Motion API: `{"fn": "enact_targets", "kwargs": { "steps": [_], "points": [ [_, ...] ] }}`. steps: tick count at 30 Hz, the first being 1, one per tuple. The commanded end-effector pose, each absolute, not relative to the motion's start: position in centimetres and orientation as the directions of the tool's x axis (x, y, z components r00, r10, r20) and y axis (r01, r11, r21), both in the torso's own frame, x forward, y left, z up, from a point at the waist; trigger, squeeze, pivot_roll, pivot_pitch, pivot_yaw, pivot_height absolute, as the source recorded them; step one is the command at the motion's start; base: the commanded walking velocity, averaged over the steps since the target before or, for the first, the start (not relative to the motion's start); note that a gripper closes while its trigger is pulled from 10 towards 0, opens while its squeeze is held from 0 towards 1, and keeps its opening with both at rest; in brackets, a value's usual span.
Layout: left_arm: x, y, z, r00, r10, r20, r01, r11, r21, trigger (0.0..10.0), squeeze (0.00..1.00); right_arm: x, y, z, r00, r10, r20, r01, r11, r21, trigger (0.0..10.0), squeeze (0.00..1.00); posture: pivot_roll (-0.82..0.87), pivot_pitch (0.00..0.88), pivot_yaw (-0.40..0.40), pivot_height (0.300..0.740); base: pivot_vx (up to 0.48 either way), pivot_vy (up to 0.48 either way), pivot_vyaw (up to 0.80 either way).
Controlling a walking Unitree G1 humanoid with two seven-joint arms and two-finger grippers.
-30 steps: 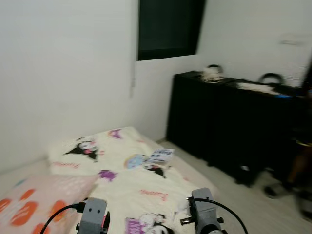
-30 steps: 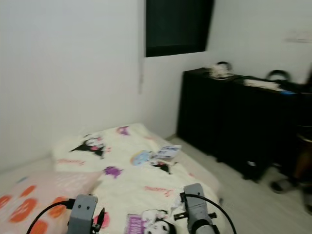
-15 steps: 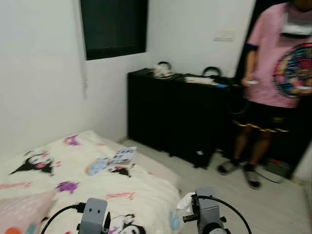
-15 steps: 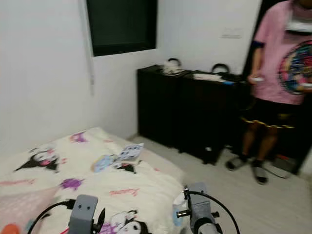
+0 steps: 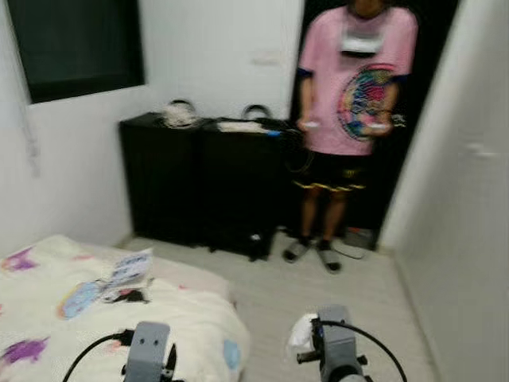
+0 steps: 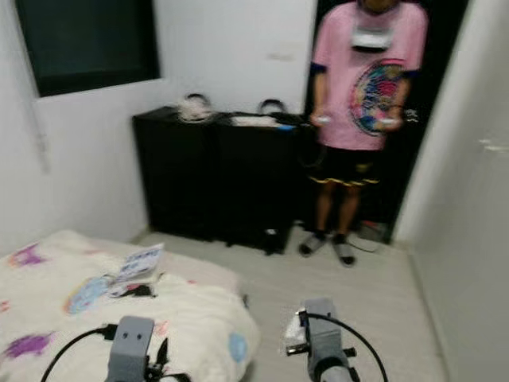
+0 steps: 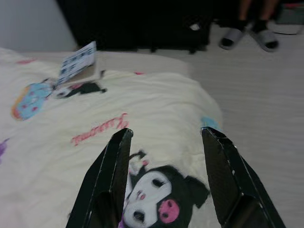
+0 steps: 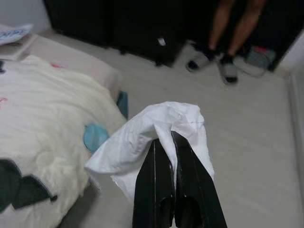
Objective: Clean up the room
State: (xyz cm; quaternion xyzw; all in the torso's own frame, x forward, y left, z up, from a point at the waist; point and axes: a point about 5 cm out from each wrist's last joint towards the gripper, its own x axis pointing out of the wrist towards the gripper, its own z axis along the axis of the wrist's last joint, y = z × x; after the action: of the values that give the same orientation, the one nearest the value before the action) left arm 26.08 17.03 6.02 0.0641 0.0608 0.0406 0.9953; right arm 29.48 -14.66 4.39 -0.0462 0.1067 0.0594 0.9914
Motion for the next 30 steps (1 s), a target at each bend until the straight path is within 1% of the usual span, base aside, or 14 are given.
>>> {"fn": "enact_targets", "kwargs": {
  "steps": [1,24,30],
  "points": [
    [26.04,17.06,5.73,0.986,0.098,-0.135,-0.082,0.990,0.116,10.0,0.00,29.39,-15.15,4.32,0.972,0.089,-0.216,-0.110,0.990,-0.085,10.0,0.00,-0.04,0.056,-0.014,0.740,0.000,0.000,-0.80],
    [26.19,17.50,5.74,0.983,0.121,-0.137,-0.107,0.989,0.106,10.0,0.00,29.40,-15.16,4.16,0.972,0.077,-0.222,-0.101,0.990,-0.096,10.0,0.00,-0.04,0.048,-0.016,0.740,0.000,0.000,-0.80],
    [26.18,17.53,5.58,0.980,0.124,-0.158,-0.110,0.989,0.096,10.0,0.00,29.48,-15.21,4.19,0.972,0.073,-0.223,-0.098,0.990,-0.105,10.0,0.00,-0.04,0.051,-0.015,0.740,0.000,0.000,-0.80]
  ]
}}
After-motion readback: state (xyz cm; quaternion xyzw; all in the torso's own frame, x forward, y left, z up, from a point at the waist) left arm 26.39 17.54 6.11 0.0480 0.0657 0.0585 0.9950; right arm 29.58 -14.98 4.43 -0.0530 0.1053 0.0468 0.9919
